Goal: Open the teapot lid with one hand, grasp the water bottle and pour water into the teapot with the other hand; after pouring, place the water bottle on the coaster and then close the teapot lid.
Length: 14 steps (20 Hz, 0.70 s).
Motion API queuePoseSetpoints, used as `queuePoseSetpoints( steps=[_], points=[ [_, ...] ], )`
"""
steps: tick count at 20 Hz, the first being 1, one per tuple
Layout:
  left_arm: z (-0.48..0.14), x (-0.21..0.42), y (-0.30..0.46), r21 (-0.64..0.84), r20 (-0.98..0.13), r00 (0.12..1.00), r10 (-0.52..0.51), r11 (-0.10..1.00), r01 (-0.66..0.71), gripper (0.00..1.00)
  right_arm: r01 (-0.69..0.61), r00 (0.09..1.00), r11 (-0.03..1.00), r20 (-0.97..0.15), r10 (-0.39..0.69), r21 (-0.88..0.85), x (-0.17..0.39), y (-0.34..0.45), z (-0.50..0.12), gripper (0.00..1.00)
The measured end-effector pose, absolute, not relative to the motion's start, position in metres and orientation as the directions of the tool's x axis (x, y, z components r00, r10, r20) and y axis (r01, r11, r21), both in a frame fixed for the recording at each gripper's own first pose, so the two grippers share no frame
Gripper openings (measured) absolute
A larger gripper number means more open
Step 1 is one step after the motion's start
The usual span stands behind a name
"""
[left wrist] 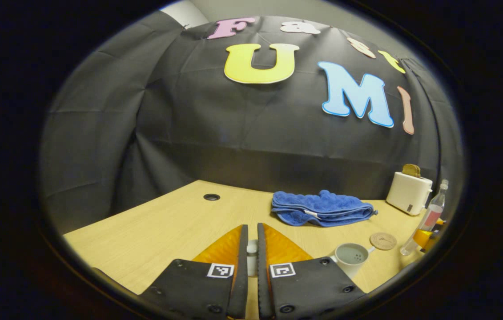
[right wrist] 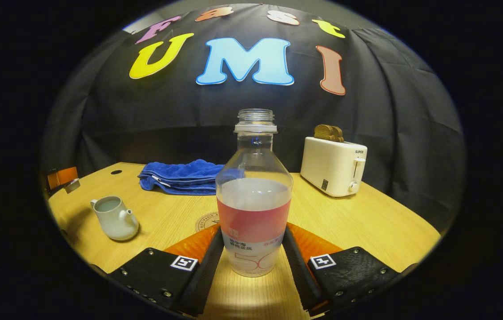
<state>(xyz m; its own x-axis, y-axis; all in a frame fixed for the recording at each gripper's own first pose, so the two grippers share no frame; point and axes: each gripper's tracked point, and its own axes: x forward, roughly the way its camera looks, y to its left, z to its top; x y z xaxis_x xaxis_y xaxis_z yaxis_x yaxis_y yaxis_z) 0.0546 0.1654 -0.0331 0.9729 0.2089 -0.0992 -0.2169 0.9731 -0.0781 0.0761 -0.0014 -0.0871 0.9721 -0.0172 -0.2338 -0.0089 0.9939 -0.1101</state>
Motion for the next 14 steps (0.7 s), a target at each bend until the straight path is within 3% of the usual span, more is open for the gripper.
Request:
queuePoseSetpoints(
  steps=[9,14],
  points=[
    [-0.040,0.057,0.158,-0.070,-0.124,0.975,0.186,0.978,-0.196,0.16,0.029,0.985,0.925,-0.147,-0.091,-0.378,0.079,-0.007,-0.060,0.77],
    [-0.040,0.057,0.160,-0.058,-0.127,0.973,0.193,0.978,-0.201,0.16,0.066,0.990,0.838,-0.069,-0.123,-0.542,0.083,-0.004,-0.042,0.76]
  ],
)
